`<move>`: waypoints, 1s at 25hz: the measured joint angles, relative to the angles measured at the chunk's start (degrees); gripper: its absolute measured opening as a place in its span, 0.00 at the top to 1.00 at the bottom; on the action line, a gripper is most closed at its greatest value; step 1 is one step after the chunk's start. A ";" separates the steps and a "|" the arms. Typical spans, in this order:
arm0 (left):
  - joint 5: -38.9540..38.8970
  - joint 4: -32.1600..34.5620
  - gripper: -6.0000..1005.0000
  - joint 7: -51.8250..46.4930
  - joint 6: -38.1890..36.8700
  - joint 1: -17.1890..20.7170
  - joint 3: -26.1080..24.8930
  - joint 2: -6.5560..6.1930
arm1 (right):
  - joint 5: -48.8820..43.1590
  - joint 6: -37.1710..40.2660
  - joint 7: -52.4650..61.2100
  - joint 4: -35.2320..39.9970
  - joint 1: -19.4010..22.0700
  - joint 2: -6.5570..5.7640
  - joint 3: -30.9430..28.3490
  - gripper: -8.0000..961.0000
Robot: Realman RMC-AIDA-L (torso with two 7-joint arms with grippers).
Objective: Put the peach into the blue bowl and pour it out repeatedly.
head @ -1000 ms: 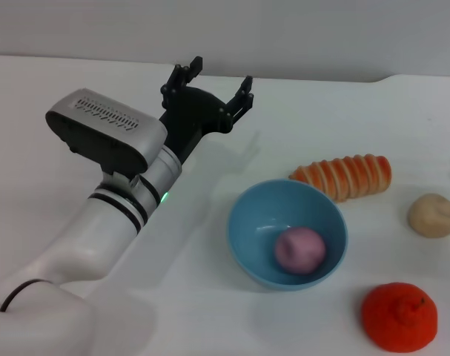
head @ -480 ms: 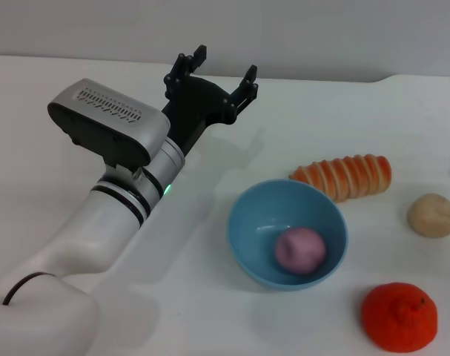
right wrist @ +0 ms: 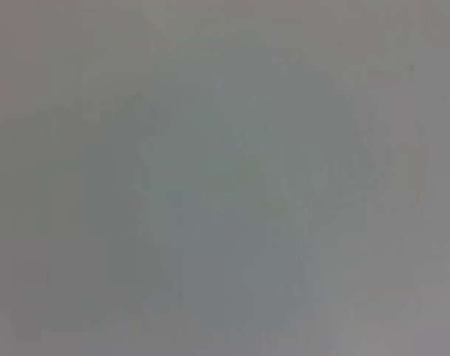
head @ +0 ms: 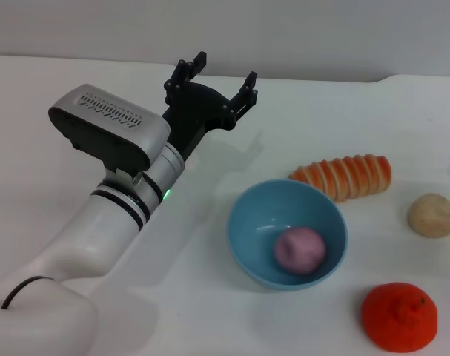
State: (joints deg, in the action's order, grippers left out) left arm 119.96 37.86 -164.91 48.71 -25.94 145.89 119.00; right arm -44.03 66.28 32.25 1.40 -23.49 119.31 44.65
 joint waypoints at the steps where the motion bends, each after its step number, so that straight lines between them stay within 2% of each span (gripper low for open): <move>1: 0.00 0.00 0.18 0.00 0.00 0.00 0.00 0.00 | 0.00 0.04 0.00 0.00 0.07 -0.01 0.00 0.36; 10: 0.05 0.01 0.18 -0.04 0.02 -0.36 0.00 0.00 | 0.01 0.08 0.00 0.24 -0.04 -0.04 0.00 0.36; 25: 0.43 0.33 0.18 -0.06 0.22 1.75 2.07 0.00 | -0.19 2.93 0.00 -1.12 0.13 0.11 0.04 0.36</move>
State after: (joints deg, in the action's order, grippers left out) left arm 120.39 38.19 -164.97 48.93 -24.19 147.95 119.00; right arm -44.21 69.21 32.25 0.29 -23.36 119.42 44.68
